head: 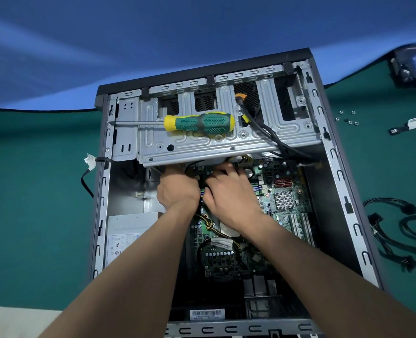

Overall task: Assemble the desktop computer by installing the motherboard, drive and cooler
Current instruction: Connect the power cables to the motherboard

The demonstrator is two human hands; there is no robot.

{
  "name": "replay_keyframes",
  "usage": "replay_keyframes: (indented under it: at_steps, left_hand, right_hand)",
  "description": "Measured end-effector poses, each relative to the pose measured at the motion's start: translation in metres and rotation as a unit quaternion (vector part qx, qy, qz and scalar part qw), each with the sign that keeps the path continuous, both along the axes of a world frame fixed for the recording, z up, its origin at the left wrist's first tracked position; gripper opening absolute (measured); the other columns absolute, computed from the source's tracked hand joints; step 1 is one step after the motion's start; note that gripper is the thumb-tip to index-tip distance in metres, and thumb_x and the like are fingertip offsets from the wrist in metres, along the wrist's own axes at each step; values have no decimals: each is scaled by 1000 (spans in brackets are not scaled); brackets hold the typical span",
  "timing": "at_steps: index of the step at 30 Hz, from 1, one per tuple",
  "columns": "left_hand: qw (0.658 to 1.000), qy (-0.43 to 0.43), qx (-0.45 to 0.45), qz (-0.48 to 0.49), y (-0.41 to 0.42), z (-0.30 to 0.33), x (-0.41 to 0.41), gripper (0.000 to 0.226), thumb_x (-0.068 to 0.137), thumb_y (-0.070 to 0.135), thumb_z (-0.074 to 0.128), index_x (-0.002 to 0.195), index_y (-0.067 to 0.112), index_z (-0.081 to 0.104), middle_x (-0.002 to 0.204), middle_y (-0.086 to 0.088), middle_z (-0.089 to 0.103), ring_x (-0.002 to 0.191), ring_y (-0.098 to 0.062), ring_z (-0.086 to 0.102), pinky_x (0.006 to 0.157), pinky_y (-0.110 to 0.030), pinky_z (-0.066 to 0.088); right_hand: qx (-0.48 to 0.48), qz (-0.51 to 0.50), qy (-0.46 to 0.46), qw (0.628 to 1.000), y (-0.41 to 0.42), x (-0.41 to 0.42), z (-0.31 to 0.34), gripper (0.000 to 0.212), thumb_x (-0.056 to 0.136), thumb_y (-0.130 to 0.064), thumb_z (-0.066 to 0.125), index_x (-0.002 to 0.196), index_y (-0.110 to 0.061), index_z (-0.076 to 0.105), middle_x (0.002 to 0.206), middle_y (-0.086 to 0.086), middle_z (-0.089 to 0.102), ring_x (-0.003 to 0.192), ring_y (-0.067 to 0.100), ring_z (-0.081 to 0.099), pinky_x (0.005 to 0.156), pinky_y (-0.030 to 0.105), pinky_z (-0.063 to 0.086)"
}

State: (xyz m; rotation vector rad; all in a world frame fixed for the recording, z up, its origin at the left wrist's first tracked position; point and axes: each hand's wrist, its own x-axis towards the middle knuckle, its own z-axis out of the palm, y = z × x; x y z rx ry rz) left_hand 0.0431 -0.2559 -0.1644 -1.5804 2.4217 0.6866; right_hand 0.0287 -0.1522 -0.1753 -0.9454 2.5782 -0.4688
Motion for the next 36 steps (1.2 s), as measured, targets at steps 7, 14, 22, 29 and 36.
replay_keyframes:
  at_steps: [7,14,22,29,36]
  left_hand:
    - [999,26,-7,22,6,-5,3,10,83,10,59,73,9,62,95,-17,68,91,-33,63,67,-28,37]
    - [1000,21,-16,-3,4,-1,-5,16,84,11,61,77,14,47,101,-16,67,98,-32,63,68,-28,38]
    - [997,57,12,44,4,-5,3,9,81,7,60,74,10,63,89,-14,69,73,-28,57,65,-27,41]
    - [996,63,18,62,3,-6,3,11,83,7,59,88,6,69,94,-15,69,87,-32,64,68,-28,44]
    - [996,61,20,57,3,-4,4,10,83,6,58,83,5,68,92,-15,69,84,-32,64,66,-28,43]
  right_hand:
    - [-3,-4,4,1000,0,1,-1,31,94,-30,39,103,-12,63,116,3,62,125,23,34,93,40,32]
    - [6,-1,3,1000,0,1,0,30,95,-30,39,102,-12,62,115,3,62,124,24,34,93,40,32]
    - [5,-2,9,1000,0,1,-1,31,94,-31,38,102,-13,63,114,3,63,124,24,36,93,40,33]
    - [3,-4,13,1000,-1,1,-3,31,94,-31,39,102,-13,63,114,3,63,124,24,36,93,40,33]
    - [10,-2,0,1000,-1,1,-2,31,95,-30,37,103,-13,62,116,3,62,127,24,34,95,41,32]
